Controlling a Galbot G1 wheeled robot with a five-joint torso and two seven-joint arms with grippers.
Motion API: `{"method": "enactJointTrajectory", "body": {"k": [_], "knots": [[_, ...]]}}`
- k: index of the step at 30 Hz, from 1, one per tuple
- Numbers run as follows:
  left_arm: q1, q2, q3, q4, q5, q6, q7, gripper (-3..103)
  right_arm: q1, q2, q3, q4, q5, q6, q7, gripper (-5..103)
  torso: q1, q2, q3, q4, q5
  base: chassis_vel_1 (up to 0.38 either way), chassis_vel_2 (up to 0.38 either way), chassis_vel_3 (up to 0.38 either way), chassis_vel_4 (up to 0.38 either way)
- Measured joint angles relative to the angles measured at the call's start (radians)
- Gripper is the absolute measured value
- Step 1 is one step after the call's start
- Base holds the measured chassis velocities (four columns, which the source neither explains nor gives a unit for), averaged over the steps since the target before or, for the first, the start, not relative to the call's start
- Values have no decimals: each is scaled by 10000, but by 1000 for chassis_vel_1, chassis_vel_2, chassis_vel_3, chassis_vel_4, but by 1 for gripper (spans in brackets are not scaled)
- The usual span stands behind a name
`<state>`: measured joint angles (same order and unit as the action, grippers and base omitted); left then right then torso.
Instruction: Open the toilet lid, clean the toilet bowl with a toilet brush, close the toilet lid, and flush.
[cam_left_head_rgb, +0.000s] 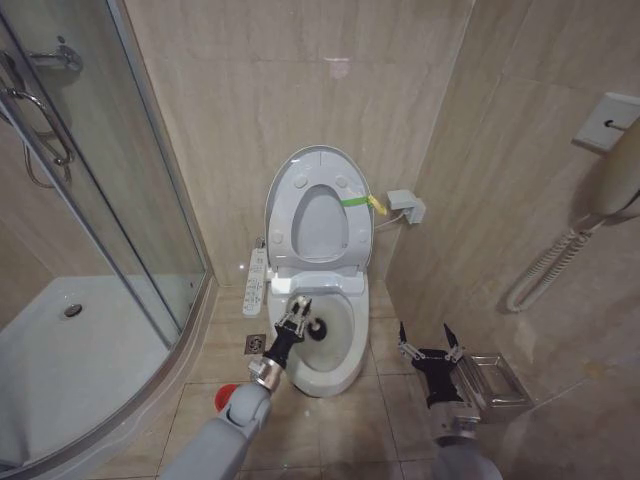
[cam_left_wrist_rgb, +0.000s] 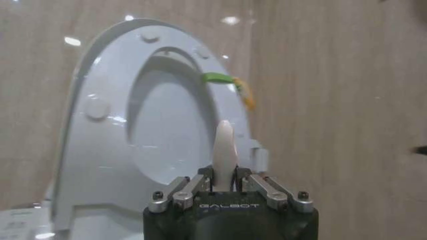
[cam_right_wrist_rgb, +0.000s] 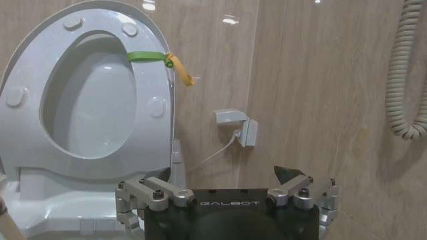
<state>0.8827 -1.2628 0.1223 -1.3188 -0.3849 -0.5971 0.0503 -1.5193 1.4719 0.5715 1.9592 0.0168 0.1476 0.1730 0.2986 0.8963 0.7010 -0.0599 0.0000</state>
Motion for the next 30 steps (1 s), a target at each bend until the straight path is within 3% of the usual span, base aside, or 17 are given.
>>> {"method": "enactJointTrajectory", "body": {"k": [5,12,16,21,30], "knots": [[849,174,372,-837,528,171,-209,21,0,0,0,1,0,0,0,100,-1,2,-1,1,0,0,0,0,0],[836,-31,399,119,609,-173,-117,21,0,0,0,0,0,0,0,100,-1,2,-1,2,-1,0,0,0,0],[301,-255,115,1217,221,-420,101,21,0,0,0,0,0,0,0,100,-1,2,0,-1,-1,0,0,0,0],[-37,-297,-128,1676,-33,-546,210,21,0,0,0,0,0,0,0,100,0,1,0,1,0,0,0,0,0],[397,51,-19,-115,-144,-239,184,21,0,0,0,1,0,0,0,100,-1,2,0,2,-1,0,0,0,0]]}}
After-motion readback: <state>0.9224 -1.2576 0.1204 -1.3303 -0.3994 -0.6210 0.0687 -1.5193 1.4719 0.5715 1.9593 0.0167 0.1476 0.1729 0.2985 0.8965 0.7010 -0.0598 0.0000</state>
